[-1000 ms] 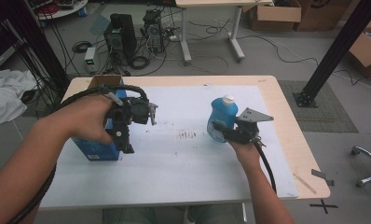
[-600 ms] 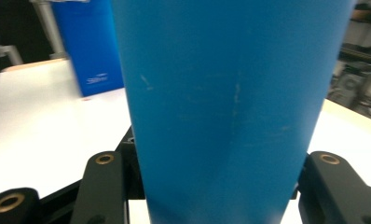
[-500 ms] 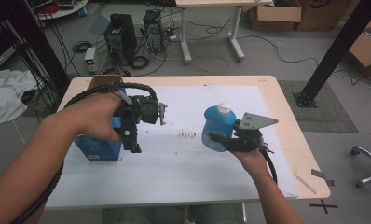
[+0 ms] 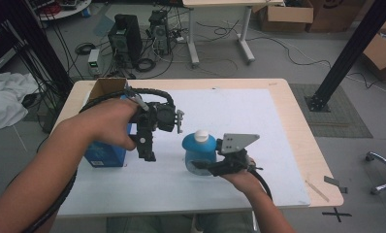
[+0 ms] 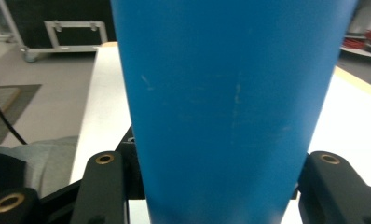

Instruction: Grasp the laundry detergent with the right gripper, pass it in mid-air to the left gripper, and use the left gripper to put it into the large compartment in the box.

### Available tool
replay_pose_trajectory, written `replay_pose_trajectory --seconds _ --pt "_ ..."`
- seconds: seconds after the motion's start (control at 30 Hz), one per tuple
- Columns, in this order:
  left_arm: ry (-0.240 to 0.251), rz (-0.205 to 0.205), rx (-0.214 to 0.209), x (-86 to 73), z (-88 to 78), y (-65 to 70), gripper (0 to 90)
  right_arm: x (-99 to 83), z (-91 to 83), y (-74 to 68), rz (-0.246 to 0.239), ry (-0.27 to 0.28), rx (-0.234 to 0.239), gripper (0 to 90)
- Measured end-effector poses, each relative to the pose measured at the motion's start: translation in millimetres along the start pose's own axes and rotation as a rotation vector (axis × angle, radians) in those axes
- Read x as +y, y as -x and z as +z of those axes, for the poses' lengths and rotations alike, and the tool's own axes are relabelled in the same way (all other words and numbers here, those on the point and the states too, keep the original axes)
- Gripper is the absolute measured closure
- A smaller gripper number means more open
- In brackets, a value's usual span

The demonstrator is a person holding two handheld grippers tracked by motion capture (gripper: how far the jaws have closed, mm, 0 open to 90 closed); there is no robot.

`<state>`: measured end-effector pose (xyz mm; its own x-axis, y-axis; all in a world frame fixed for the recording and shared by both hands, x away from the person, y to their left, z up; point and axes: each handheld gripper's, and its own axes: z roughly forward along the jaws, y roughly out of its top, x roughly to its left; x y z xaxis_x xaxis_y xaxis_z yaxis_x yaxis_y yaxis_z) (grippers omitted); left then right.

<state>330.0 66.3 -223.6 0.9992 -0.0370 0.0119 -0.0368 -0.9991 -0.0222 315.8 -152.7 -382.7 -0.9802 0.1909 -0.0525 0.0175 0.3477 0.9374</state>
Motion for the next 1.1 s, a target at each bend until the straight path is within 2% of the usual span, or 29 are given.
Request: replay_pose_trajectory --seconds 0.13,0.23,0.3,0.57,0.67,0.77,1.1 --pt "-0.001 -0.001 -0.014 2.3 2.6 0.7 0.1 0.5 19.8 -6.2 -0.004 -0.002 0.042 45.5" --pt "0.004 -0.009 -0.017 1.6 5.8 -0.5 0.1 2.1 33.1 -9.8 -0.014 0.015 0.063 45.6" --pt "0.007 -0.019 -0.022 1.1 8.3 -0.6 0.1 3.8 44.9 -11.2 -0.004 0.028 0.084 45.7" --pt "0.024 -0.015 -0.026 2.5 17.0 4.4 0.1 9.4 70.0 -14.6 0.006 0.04 0.124 45.8" --pt "0.016 -0.014 -0.034 3.7 20.1 5.5 0.0 12.8 81.0 -18.1 0.016 0.046 0.137 45.8" --pt "0.022 -0.014 -0.037 3.5 23.2 6.7 0.1 14.7 85.8 -19.0 0.023 0.055 0.142 45.8" --pt "0.023 -0.023 -0.033 -1.1 26.6 8.6 0.1 25.1 96.5 -20.2 0.0 0.072 0.145 45.6"
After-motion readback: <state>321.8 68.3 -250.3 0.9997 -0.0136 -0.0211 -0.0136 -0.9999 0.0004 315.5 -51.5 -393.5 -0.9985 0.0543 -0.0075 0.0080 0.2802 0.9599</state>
